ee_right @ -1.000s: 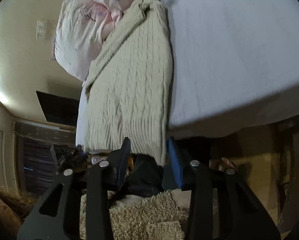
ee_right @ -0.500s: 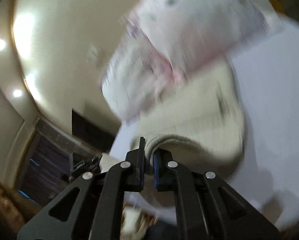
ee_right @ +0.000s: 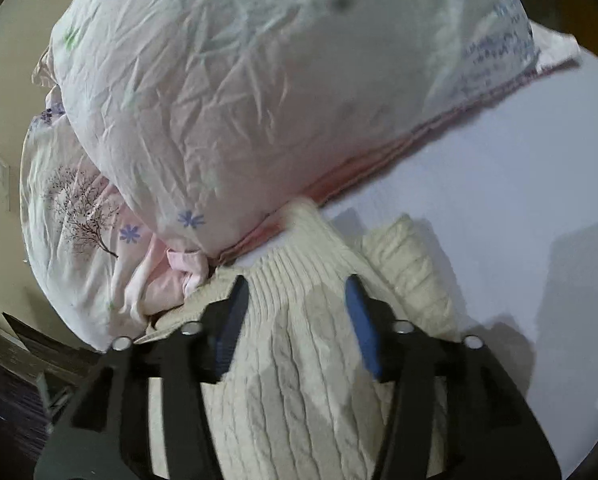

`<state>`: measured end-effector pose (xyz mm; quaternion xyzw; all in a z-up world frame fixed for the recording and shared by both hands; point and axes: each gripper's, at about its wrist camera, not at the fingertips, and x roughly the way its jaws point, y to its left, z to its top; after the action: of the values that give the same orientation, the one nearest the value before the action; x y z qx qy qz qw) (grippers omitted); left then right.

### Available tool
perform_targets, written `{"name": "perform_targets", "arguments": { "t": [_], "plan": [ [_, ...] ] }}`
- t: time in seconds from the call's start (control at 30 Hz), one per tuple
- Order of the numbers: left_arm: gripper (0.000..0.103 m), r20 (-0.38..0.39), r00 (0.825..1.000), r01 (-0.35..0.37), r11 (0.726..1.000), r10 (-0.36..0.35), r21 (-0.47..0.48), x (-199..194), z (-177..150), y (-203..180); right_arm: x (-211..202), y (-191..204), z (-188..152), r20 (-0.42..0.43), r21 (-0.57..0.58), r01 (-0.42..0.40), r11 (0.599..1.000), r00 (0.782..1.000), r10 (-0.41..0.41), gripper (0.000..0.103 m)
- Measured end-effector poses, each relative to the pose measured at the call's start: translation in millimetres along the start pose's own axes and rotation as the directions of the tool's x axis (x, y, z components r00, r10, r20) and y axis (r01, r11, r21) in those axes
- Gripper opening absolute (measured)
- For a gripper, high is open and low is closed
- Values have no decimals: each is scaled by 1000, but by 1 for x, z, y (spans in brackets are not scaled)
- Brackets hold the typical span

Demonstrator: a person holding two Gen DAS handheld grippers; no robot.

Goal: Fold small clothes

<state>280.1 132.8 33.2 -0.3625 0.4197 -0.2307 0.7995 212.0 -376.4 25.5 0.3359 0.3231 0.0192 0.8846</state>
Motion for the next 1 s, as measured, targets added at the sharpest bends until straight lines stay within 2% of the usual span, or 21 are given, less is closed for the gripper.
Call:
{"name": "perform_targets", "arguments": {
  "t": [0.07, 0.13, 0.17, 0.23, 0.3, 0.37, 0.43, 0.53, 0.63, 0.7, 0.73, 0.8, 0.9, 0.93, 0.97, 1.0],
  "plan": [
    [74, 46, 999, -6, 1000, 5, 9, -21, 0, -1, -4, 4, 1, 0, -15, 28, 999, 1000, -28, 53],
    [74, 78, 997, -5, 1000, 3, 19, -44, 0, 3, -14, 16, -1, 48, -46, 51, 998, 998, -49, 72],
    [74, 70, 997, -31, 999, 30, 14, -52, -1, 8, -21, 20, -4, 73, -73, 52, 996, 996, -46, 74],
    [69, 23, 998, -58, 998, 58, -11, -52, -6, 18, -32, 29, -9, 86, -114, 25, 993, 996, -16, 74],
    [60, -27, 999, -47, 998, 46, -38, -49, -13, 27, -39, 35, -15, 70, -126, -13, 992, 997, 22, 74],
    [59, -70, 996, -53, 998, 50, -45, -38, -23, 31, -41, 38, -17, 48, -138, -42, 989, 998, 50, 74],
    [59, -84, 994, -76, 996, 72, -48, -32, -27, 35, -44, 44, -20, 35, -153, -57, 987, 997, 63, 74],
    [56, -57, 995, -81, 994, 77, -66, -25, -33, 37, -54, 48, -26, 31, -180, -63, 982, 997, 70, 74],
    [35, -60, 994, -95, 993, 91, -74, -17, -39, 34, -65, 43, -28, 41, -196, -62, 979, 997, 71, 75],
    [18, -73, 991, -114, 990, 108, -85, -10, -43, 35, -71, 34, -30, 40, -189, -66, 980, 996, 75, 75],
    [15, -74, 993, -103, 990, 96, -98, -8, -44, 33, -73, 31, -31, 38, -180, -70, 981, 996, 78, 75],
    [12, -45, 999, -13, 993, 8, -117, -14, -43, 26, -86, 19, -31, 44, -167, -77, 983, 995, 85, 75],
    [11, -24, 993, 118, 992, -119, -43, -19, -43, -25, -105, 6, -27, 86, -163, -56, 985, 994, 71, 75],
    [11, -26, 986, 167, 986, -167, -25, -18, -44, -43, -111, 2, -26, 102, -160, -49, 986, 993, 66, 75],
    [11, -35, 971, 236, 972, -236, -9, -12, -47, -65, -120, -3, -24, 124, -156, -43, 987, 990, 62, 75],
    [11, -53, 949, 310, 951, -309, 6, -1, -51, -92, -128, -8, -22, 146, -149, -38, 988, 987, 60, 75]
  ]
}}
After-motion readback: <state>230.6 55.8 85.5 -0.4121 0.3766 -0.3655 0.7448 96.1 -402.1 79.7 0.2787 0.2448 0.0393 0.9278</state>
